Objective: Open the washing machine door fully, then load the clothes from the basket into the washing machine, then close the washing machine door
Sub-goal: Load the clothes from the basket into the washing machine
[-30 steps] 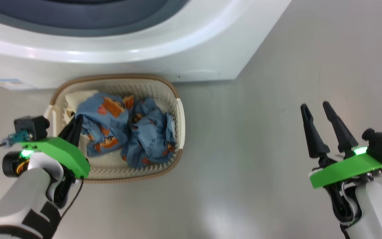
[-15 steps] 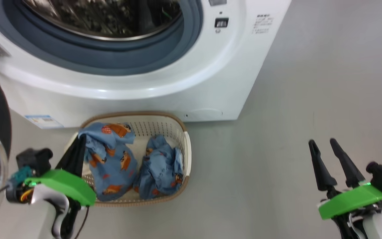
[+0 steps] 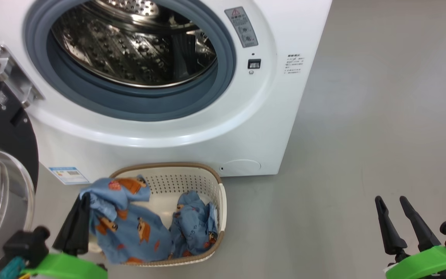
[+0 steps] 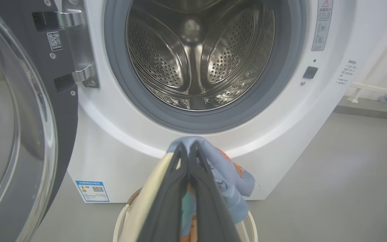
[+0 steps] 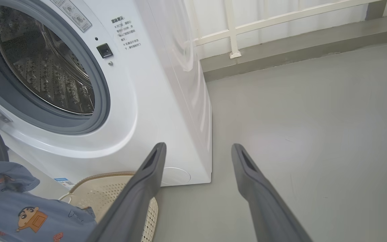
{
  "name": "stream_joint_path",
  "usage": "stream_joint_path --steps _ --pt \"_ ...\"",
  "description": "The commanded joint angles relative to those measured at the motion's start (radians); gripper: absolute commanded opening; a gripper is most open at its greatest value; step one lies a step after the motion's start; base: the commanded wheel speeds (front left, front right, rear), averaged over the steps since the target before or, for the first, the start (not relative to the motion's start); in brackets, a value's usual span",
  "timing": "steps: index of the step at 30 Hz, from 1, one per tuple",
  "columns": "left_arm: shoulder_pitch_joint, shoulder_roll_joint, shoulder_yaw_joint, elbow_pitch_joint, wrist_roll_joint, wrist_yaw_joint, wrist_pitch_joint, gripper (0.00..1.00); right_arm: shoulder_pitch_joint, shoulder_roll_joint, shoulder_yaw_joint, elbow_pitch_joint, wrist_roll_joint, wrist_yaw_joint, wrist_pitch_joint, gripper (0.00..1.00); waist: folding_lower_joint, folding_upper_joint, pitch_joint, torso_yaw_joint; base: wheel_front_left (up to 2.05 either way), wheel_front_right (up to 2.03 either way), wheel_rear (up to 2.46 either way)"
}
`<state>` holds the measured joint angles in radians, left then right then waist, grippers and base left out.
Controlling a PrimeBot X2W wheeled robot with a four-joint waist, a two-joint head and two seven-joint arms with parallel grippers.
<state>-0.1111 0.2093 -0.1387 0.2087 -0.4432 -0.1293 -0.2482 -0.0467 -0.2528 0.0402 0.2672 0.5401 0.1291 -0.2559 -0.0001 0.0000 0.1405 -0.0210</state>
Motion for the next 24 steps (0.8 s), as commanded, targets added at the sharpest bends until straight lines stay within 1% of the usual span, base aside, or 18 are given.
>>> stream_joint_path --steps 1,6,11,18,24 --pt "0.006 0.015 0.055 -0.048 0.019 -0.001 -0.014 0.00 0.014 -0.020 0.011 -0.025 0.001 0.002 -0.006 1.00 0.0001 0.0000 -0.019 -0.001 0.00 0.00 0.00" --pt "0.095 -0.018 0.104 -0.137 0.059 -0.001 -0.014 0.00 0.032 -0.018 -0.002 -0.029 -0.001 0.002 -0.006 1.00 0.0001 0.0000 -0.034 -0.008 0.00 0.00 0.00" --pt "0.134 -0.038 0.124 -0.188 0.081 -0.001 -0.014 0.00 0.039 -0.014 -0.008 -0.035 -0.003 0.002 -0.006 1.00 0.0001 0.0000 -0.031 -0.010 0.00 0.00 0.00" --pt "0.132 -0.047 0.132 -0.211 0.090 -0.001 -0.014 0.00 0.025 -0.007 -0.006 -0.041 -0.004 0.002 -0.006 1.00 0.0001 0.0000 -0.005 -0.019 0.00 0.00 0.00" --pt "0.080 -0.049 0.123 -0.202 0.078 -0.001 -0.014 0.00 0.001 0.000 -0.005 -0.051 -0.009 0.002 -0.006 1.00 0.0001 0.0000 0.034 -0.029 0.00 0.00 0.00"
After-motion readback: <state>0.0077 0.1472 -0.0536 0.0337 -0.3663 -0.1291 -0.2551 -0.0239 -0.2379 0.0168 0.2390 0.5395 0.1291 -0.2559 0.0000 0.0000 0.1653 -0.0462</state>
